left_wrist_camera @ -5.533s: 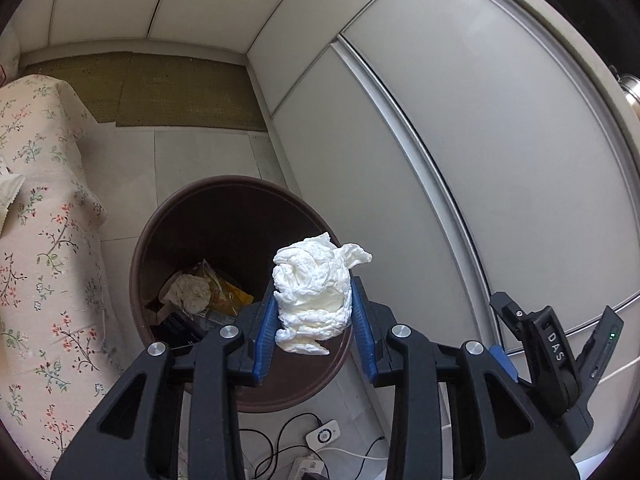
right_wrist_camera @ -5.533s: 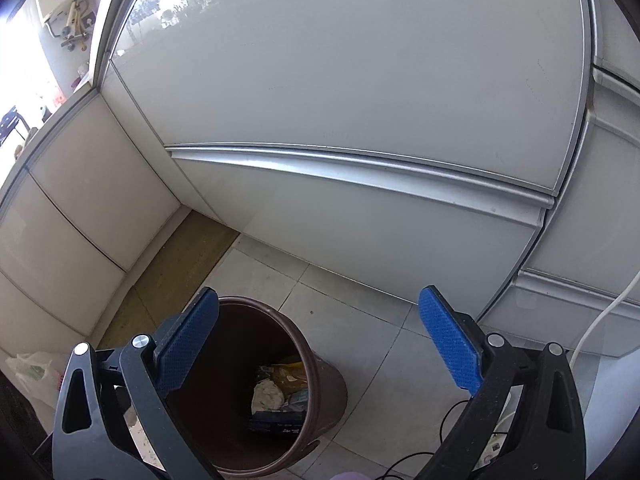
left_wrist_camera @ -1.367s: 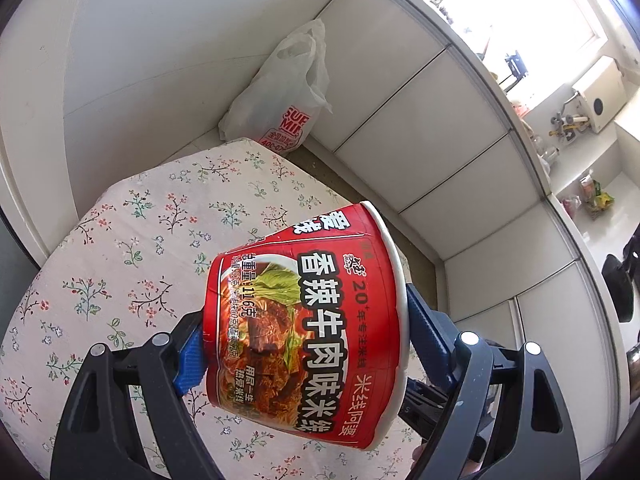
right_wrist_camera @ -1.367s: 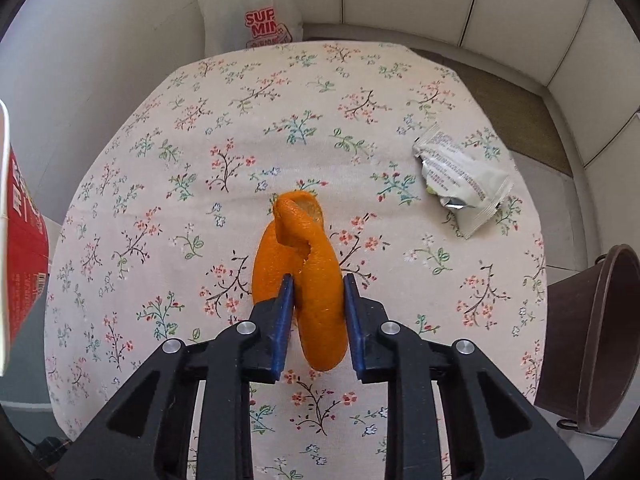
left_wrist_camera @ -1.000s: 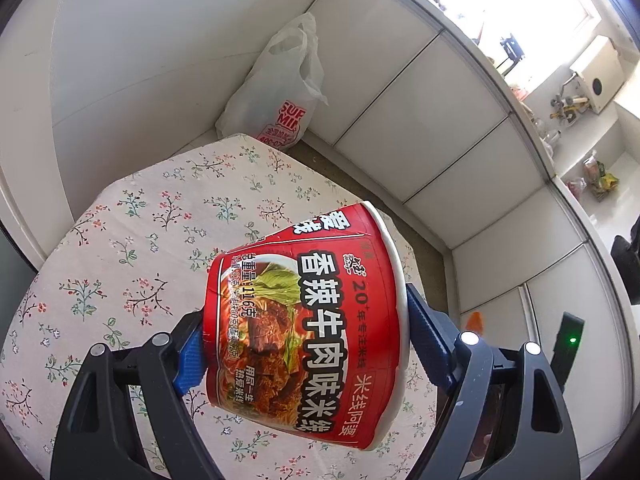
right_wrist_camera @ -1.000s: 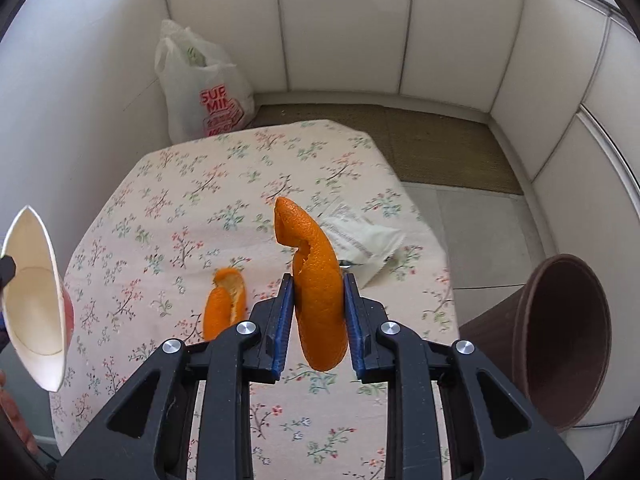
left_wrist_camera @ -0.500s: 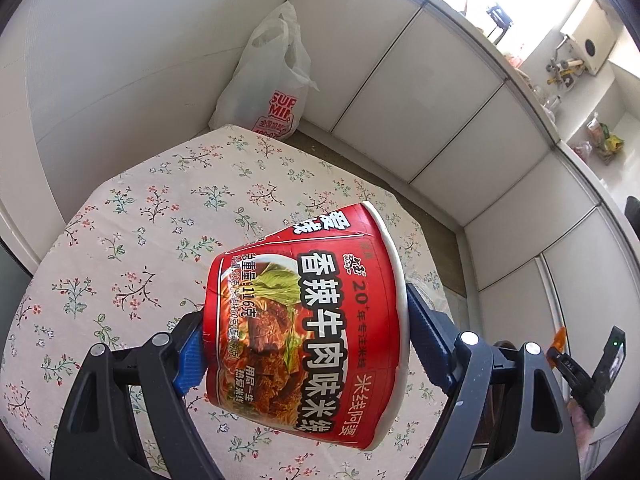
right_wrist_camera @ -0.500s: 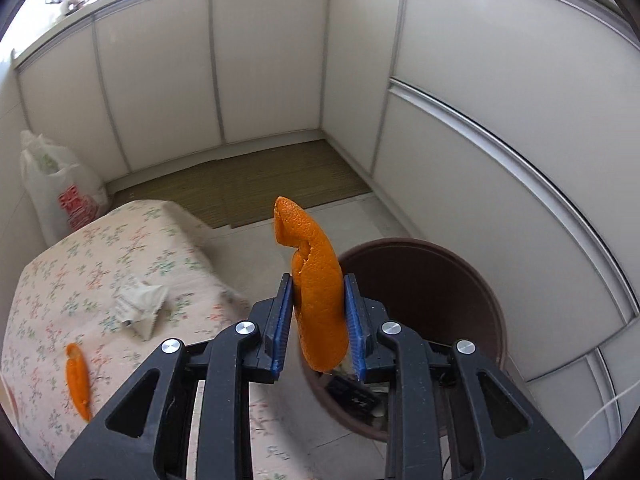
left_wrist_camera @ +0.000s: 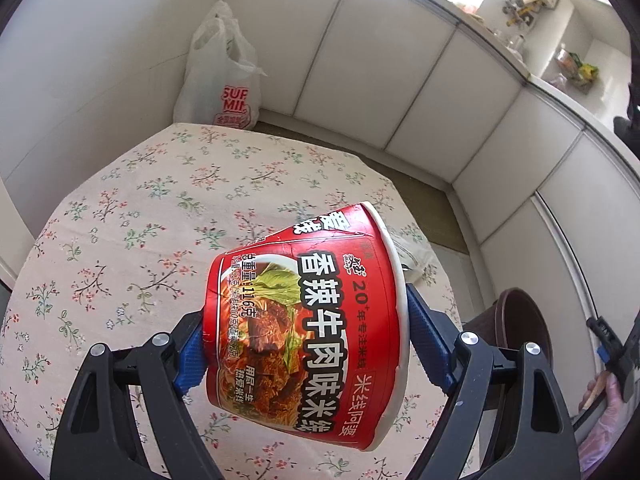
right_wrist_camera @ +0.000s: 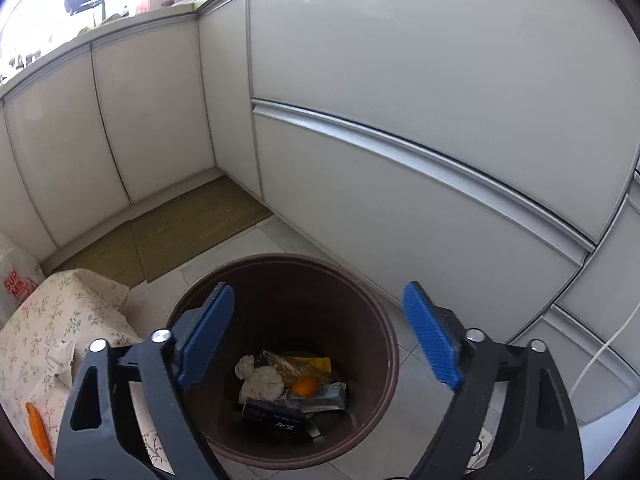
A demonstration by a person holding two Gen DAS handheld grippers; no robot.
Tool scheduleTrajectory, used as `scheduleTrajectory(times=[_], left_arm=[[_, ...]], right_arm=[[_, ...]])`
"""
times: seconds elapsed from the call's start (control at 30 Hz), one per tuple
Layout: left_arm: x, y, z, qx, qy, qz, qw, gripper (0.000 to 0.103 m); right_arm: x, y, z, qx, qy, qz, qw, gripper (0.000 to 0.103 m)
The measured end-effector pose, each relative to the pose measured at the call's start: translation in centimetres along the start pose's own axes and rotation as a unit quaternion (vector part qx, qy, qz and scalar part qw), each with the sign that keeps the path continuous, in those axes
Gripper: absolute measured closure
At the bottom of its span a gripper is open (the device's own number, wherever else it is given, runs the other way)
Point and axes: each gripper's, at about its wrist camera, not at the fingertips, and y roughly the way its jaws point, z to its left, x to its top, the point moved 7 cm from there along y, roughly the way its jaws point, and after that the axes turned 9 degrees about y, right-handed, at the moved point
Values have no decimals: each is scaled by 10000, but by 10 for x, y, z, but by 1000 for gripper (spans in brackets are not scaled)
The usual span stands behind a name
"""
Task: Collect trash
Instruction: 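Drop the orange peel into the brown bin with the right gripper, then lower the red noodle cup into the brown bin and open the left gripper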
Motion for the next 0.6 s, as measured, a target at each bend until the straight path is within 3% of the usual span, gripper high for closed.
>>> scheduleTrajectory(times=[0.1, 0.23, 0.47, 0.6], left_arm=[[-2, 2, -39, -143, 307, -39, 9994, 21], [-3, 21, -100, -731, 178, 229, 9969, 21], [6, 41, -242, -1644, 552, 523, 9835, 21], [3, 48, -322, -1922, 1005, 618, 9742, 21]], right_arm=[[7, -3, -21, -28, 288, -56, 9996, 7], [11, -5, -42, 82, 714, 86, 9974, 7], [26, -12, -89, 103, 1290, 7, 9916, 7], [32, -6, -118, 144, 1935, 62, 9810, 7]])
